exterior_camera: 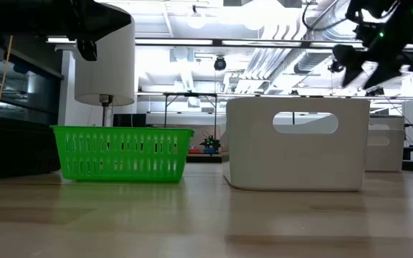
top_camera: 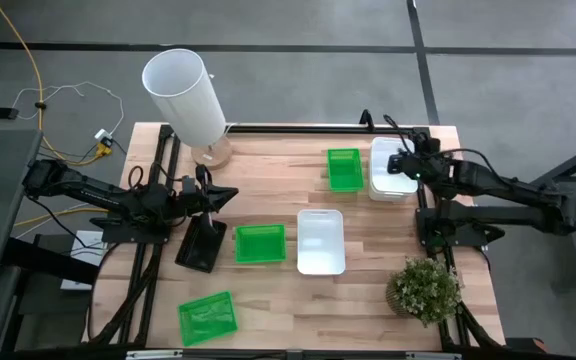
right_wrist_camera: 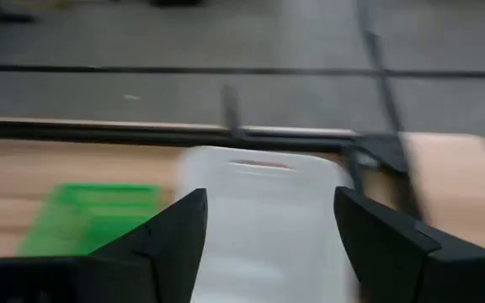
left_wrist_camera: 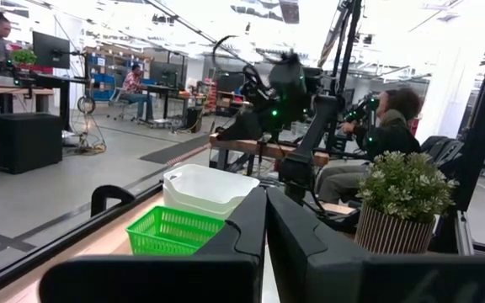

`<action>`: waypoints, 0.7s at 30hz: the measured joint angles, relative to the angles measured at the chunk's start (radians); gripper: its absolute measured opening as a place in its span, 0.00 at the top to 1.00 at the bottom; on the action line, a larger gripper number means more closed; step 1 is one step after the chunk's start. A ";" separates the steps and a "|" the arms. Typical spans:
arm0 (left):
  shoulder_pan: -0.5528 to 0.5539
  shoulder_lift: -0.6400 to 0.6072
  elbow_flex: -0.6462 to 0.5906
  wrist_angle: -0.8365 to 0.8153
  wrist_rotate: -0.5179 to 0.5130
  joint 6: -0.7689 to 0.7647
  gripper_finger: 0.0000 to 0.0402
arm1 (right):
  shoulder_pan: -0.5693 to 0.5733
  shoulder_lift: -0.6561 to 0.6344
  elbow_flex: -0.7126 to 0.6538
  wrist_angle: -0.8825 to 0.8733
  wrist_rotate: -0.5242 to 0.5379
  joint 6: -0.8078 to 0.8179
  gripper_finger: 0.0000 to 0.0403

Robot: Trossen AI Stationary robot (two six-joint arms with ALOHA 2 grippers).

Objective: Stack baskets by color
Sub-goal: Stack the bottom white bin into the top stacked white bins

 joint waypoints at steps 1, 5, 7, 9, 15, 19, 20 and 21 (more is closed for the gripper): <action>0.000 0.000 0.000 0.000 0.000 0.000 1.00 | 0.022 -0.001 -0.014 0.063 -0.009 -0.037 0.39; 0.000 0.000 0.000 0.000 0.000 -0.001 1.00 | 0.122 0.010 -0.116 0.492 -0.120 -0.261 0.39; 0.000 0.000 0.000 -0.001 0.004 -0.003 1.00 | 0.170 0.026 -0.179 0.768 -0.225 -0.397 0.39; 0.000 0.000 0.000 -0.001 0.015 -0.017 1.00 | 0.210 0.054 -0.237 1.033 -0.344 -0.496 0.39; 0.000 0.000 0.000 0.005 0.061 -0.028 1.00 | 0.306 0.170 -0.300 1.376 -0.579 -0.628 0.39; 0.000 0.000 0.000 0.011 0.061 0.008 1.00 | 0.353 0.241 -0.298 1.419 -0.563 -0.687 0.39; 0.000 0.000 0.000 0.011 0.061 0.015 1.00 | 0.360 0.253 -0.298 1.432 -0.556 -0.706 0.39; 0.000 0.000 0.000 0.011 0.061 0.023 1.00 | 0.364 0.263 -0.298 1.442 -0.552 -0.720 0.39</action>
